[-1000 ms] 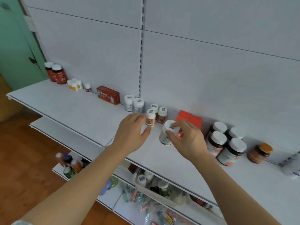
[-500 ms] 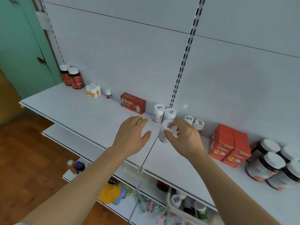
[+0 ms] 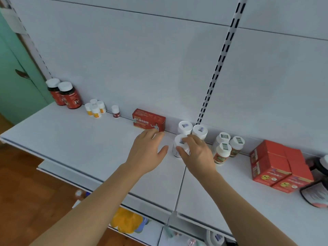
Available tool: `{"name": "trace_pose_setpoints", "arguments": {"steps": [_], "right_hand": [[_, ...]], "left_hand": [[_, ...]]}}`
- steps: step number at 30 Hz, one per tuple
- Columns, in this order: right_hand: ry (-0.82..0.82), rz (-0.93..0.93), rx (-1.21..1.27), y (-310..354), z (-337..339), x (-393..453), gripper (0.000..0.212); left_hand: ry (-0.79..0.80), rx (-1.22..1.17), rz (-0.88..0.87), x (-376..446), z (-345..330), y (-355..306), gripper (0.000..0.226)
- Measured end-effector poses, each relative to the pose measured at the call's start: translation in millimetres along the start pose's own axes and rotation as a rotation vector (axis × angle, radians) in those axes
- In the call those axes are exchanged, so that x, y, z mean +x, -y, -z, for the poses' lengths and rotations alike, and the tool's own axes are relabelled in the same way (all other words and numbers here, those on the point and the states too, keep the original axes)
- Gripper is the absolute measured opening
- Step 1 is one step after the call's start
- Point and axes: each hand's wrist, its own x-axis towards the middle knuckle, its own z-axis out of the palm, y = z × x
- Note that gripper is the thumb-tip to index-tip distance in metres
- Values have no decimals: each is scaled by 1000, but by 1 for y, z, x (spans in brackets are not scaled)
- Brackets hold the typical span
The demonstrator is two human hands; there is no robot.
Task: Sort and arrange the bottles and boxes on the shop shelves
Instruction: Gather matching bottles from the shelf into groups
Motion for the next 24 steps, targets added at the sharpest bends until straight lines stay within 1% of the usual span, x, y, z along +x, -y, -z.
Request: {"name": "trace_pose_setpoints", "arguments": {"steps": [4, 6, 14, 24], "right_hand": [[15, -68, -55, 3, -8, -5, 36], [20, -90, -69, 5, -9, -5, 39], [9, -131, -120, 17, -12, -3, 38], [27, -152, -188, 24, -15, 1, 40]], "left_hand": [[14, -40, -86, 12, -3, 17, 45], [29, -56, -133, 15, -4, 24, 45], [57, -106, -238, 24, -6, 43, 45], [69, -116, -284, 31, -11, 44, 42]]}}
